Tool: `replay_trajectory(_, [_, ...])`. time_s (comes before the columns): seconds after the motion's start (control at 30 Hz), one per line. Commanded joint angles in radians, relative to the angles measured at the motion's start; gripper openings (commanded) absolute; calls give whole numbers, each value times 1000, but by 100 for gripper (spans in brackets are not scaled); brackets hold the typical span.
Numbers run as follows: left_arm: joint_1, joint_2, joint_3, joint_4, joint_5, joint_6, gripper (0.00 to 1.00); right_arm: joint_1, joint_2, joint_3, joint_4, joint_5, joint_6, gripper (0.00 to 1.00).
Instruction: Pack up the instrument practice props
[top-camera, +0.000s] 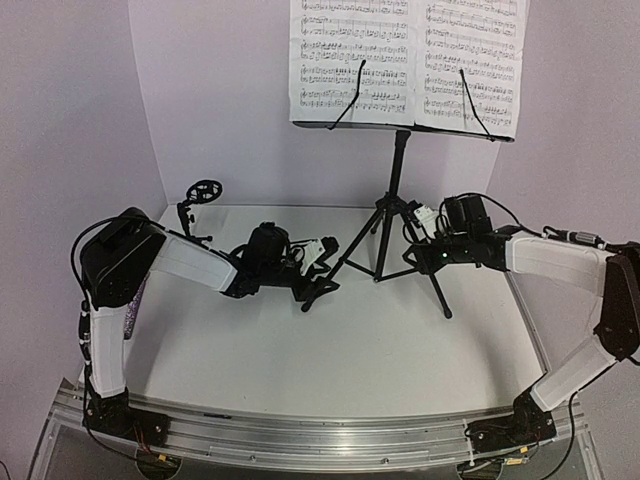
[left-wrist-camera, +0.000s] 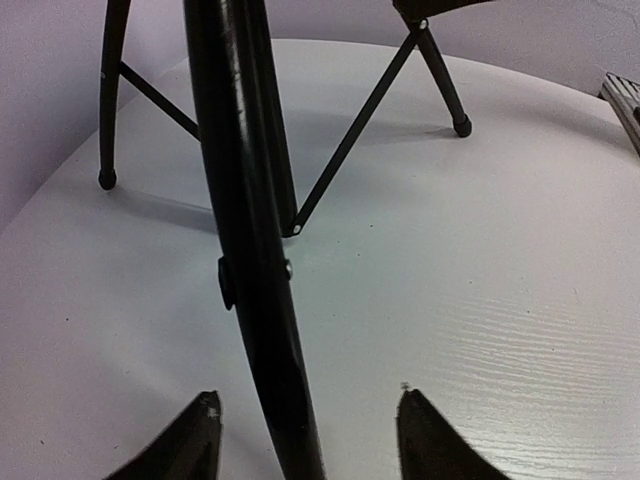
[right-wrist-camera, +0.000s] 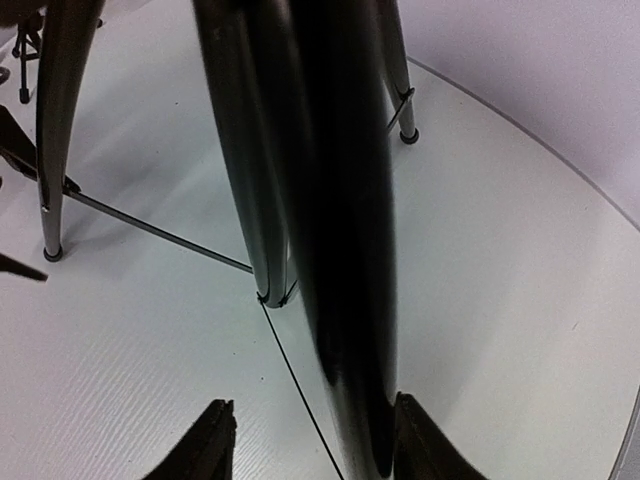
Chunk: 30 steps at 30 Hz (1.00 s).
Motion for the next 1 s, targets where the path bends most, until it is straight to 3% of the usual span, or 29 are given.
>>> replay_trajectory(0.0, [0,22,33,99,-52,0,36,-3,-4,-17,79,-49,-56,39])
replay_trajectory(0.13, [0,-23,-22,90,-44,-17,6,-4,21,-8,85,-90,-72,25])
replay_trajectory(0.2, [0,-59,-62,72,-49,-45,0,-4,39,8,84,-127,-73,19])
replay_trajectory(0.43, [2,-200,-230,5,-95,-81,0,92,68,29,102,-151,-29,2])
replay_trajectory(0.73, [65,-338,-368,-116,-116,-43,0,210,168,49,224,-165,68,0])
replay_trajectory(0.97, [81,-344,-363,-152,-70,-25,2,232,212,91,231,-152,80,1])
